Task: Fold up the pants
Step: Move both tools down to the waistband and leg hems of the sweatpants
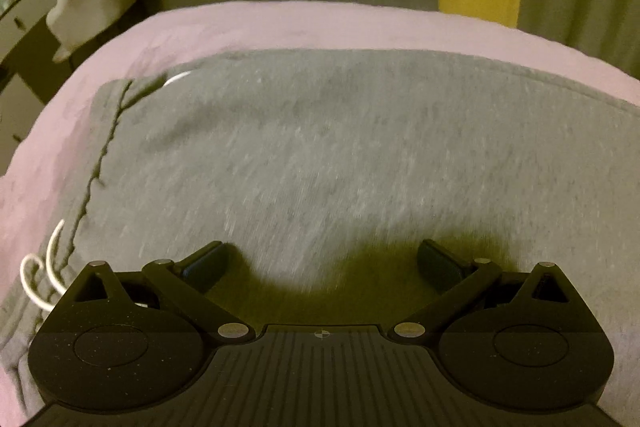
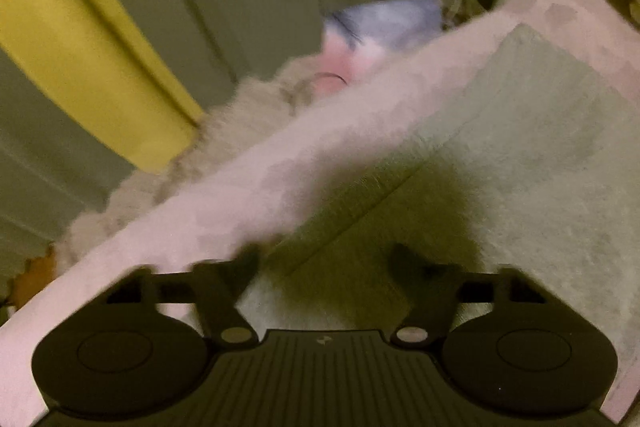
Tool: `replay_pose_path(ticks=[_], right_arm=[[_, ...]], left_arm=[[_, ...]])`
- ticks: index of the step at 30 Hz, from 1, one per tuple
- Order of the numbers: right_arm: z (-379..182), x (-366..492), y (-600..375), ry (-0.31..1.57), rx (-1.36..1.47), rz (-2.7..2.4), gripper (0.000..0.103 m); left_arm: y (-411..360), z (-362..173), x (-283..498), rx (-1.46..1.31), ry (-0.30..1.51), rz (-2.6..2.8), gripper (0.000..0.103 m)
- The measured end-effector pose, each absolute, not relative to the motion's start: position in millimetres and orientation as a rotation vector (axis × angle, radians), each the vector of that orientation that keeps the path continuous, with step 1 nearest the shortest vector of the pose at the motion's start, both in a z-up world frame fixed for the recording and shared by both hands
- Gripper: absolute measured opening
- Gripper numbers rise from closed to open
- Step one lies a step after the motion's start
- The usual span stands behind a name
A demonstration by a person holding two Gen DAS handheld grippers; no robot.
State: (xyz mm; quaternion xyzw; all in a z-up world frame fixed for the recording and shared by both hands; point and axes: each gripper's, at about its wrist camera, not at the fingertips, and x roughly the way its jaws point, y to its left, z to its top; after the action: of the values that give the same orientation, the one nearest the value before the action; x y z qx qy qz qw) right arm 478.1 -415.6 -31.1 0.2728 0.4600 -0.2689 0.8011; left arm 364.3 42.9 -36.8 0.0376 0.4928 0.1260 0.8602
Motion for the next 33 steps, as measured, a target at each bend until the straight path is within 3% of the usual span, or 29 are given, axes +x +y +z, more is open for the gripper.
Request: replay_pose_path(ticks=[3, 5, 8, 13, 20, 25, 30, 31, 32, 33], right_arm=[[-40.9, 499.1, -405.2, 1.03, 0.447, -0.63, 0.053], [-39.2, 502.4, -399.8, 1.026, 0.377, -0.624, 0.011], [-34.0, 487.1, -410.5, 0.993, 0.48, -0.573, 0.005], [-25.6, 431.1, -434.9, 0.883, 0.68, -0.457, 0.004], [3.0, 264.4, -412.6, 0.704, 0.715, -0.325, 0.0], [-16.1, 104.8, -398.6, 0.737, 0.751, -0.347, 0.0], [-16.1, 93.8, -427.7, 0.677, 0.805, -0.413, 0.004], [-8.5, 107.1, -428.8, 0.65, 0.774, -0.389, 0.015], [-0.3, 122.2, -430.3, 0.626, 0.742, -0.385, 0.037], [6.0, 141.0, -432.9, 0.605, 0.72, -0.382, 0.051]], left_arm=[[42.6, -35.1, 364.6, 0.062, 1.021, 0.242, 0.103], [44.0, -36.9, 363.0, 0.052, 1.034, 0.217, 0.103], [48.4, -37.8, 362.2, 0.029, 1.044, 0.211, 0.103], [57.7, -35.6, 359.0, -0.01, 1.049, 0.222, 0.103], [74.6, -20.8, 356.1, -0.109, 1.005, 0.229, 0.103], [87.7, -20.3, 357.4, -0.197, 1.007, 0.209, 0.103], [90.7, -12.3, 365.8, -0.283, 0.979, 0.185, 0.103], [92.2, -10.6, 368.9, -0.314, 0.981, 0.18, 0.103], [93.8, -10.1, 373.0, -0.351, 0.984, 0.171, 0.103], [95.2, -10.6, 377.3, -0.38, 0.988, 0.16, 0.103]])
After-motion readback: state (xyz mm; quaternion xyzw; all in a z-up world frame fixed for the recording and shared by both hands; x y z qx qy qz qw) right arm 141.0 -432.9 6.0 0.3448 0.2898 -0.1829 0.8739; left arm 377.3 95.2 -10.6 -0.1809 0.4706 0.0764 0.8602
